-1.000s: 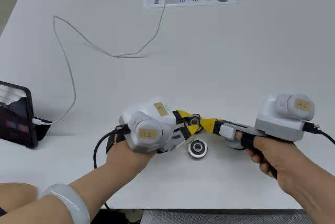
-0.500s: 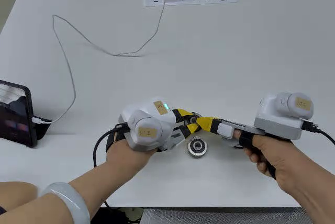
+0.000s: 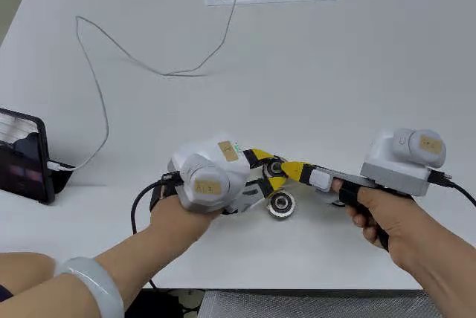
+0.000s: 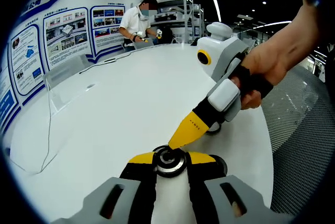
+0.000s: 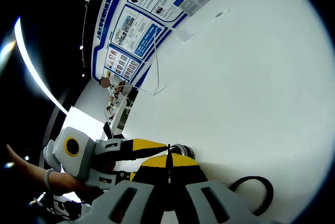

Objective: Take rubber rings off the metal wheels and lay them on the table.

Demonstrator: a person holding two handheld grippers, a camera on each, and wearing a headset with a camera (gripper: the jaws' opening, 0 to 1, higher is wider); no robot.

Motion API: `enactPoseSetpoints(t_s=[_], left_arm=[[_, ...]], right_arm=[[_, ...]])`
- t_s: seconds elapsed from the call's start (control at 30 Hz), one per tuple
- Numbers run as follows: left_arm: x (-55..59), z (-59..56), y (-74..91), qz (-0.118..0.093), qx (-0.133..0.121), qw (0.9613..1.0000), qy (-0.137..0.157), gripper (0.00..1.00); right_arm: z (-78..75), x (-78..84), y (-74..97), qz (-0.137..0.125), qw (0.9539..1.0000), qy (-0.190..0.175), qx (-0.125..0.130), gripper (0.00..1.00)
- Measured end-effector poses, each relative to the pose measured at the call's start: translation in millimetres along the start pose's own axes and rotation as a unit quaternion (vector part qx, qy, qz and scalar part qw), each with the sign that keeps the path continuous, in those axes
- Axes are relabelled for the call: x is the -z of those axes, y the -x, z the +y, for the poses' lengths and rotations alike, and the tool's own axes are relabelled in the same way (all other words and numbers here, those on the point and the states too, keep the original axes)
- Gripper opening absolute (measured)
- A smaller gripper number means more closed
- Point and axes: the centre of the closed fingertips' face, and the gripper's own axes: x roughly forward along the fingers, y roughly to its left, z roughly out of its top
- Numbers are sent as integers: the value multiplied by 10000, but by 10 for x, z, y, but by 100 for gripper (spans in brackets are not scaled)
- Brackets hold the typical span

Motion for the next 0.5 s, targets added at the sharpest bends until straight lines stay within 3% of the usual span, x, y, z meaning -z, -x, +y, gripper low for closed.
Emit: enactPoseSetpoints(t_s=[0.23,0.5], left_arm=[[-26,33,118,-169,-122,9997,-83,25],[78,78,196,-85,-213,9997,-11,30]], right_arm=[[21,-6,10,-1,10000,69,-1,2],[89,14,8,3,9999,109,-42,2]])
